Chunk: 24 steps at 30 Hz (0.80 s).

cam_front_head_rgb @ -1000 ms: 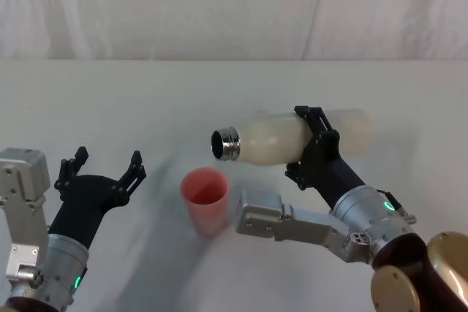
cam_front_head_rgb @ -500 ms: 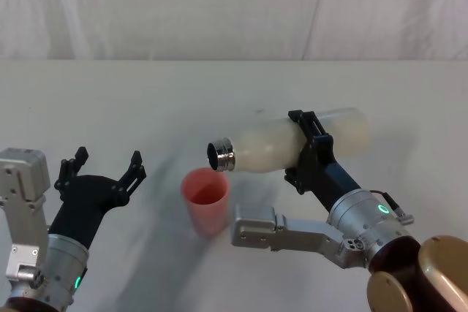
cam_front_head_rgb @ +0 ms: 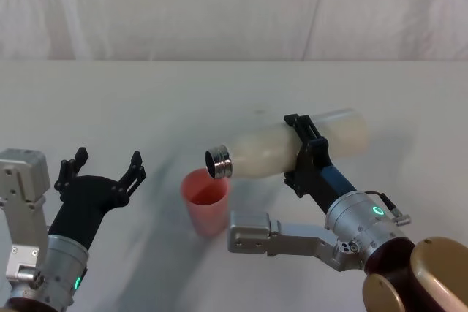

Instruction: Grasp the thermos with one hand and pour water into the cup lid.

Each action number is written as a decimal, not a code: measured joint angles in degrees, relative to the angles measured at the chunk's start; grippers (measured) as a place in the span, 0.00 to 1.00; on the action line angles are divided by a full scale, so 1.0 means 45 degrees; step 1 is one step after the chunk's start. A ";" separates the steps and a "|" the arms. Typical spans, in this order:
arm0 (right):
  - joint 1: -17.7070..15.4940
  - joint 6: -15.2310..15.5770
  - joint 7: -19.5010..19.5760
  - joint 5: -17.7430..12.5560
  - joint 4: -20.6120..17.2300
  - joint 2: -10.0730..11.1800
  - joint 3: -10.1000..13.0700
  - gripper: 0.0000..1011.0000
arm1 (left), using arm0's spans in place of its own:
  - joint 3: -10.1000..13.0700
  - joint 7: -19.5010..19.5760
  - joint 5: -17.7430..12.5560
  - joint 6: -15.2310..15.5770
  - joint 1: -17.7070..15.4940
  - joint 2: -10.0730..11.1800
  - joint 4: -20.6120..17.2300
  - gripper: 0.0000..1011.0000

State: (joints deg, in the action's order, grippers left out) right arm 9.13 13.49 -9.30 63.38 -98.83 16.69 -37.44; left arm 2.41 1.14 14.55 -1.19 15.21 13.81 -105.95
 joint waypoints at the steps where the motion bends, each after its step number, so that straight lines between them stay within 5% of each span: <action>1: 0.0006 0.0008 -0.0013 0.0015 0.0000 0.0001 -0.0007 0.95 | 0.0000 0.0000 0.0000 0.0000 0.0000 0.0000 0.0000 0.99; 24: 0.0460 0.0343 -0.0575 0.0725 -0.0135 0.0108 -0.0241 0.95 | 0.0000 0.0001 0.0000 0.0001 0.0000 0.0000 0.0000 0.99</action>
State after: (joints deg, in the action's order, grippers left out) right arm 11.20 15.03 -11.89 66.64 -99.44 17.18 -38.52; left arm 2.41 1.14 14.54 -1.19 15.21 13.80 -105.95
